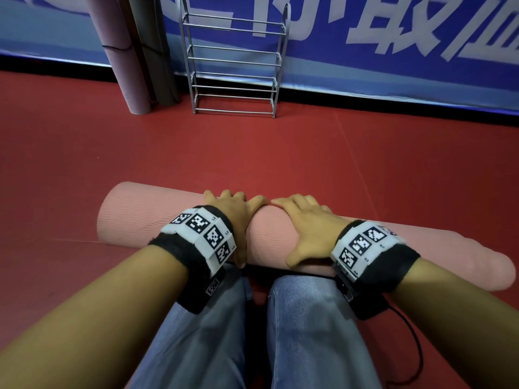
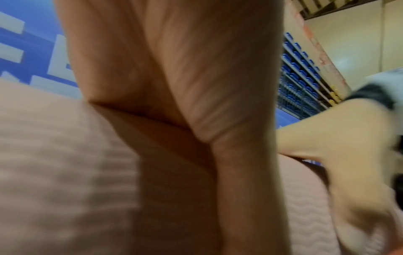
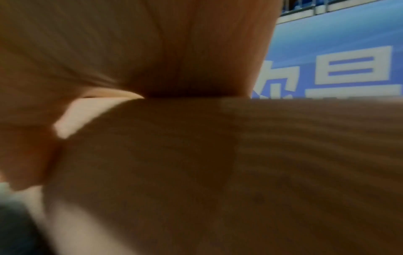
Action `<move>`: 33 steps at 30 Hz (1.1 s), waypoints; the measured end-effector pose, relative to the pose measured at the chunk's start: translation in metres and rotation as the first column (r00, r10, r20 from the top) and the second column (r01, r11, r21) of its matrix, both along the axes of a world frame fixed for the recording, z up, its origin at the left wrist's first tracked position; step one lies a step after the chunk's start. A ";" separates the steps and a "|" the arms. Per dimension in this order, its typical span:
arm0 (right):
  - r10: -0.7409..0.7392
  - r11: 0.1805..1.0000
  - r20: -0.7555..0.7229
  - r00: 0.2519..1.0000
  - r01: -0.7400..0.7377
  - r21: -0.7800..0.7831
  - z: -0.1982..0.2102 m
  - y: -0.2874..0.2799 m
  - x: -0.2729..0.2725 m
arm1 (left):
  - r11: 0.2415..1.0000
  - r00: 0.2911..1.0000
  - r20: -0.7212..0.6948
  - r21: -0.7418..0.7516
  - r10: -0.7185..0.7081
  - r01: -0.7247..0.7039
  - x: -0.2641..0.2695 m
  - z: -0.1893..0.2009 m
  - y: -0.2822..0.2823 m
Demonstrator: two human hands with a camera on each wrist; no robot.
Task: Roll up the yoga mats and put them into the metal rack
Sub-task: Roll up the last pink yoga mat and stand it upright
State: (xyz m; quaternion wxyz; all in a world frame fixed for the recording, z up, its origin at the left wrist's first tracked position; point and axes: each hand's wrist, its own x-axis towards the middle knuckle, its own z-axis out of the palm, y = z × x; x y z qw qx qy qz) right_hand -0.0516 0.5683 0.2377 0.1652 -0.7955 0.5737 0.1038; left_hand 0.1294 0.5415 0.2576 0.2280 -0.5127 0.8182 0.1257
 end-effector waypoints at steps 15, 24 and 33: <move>-0.072 0.996 -0.017 0.997 0.072 0.057 -0.008 -0.016 0.003 | 0.991 0.999 0.040 -0.130 -0.005 0.010 0.000 -0.026 0.013; -0.100 0.994 -0.086 0.991 0.096 -0.051 -0.025 0.002 0.011 | 0.995 1.000 0.026 -0.101 0.008 -0.005 -0.004 -0.025 -0.008; -0.090 0.993 -0.099 0.991 0.081 -0.087 -0.013 0.000 0.014 | 0.991 1.000 -0.013 -0.131 -0.022 0.020 -0.001 -0.016 -0.008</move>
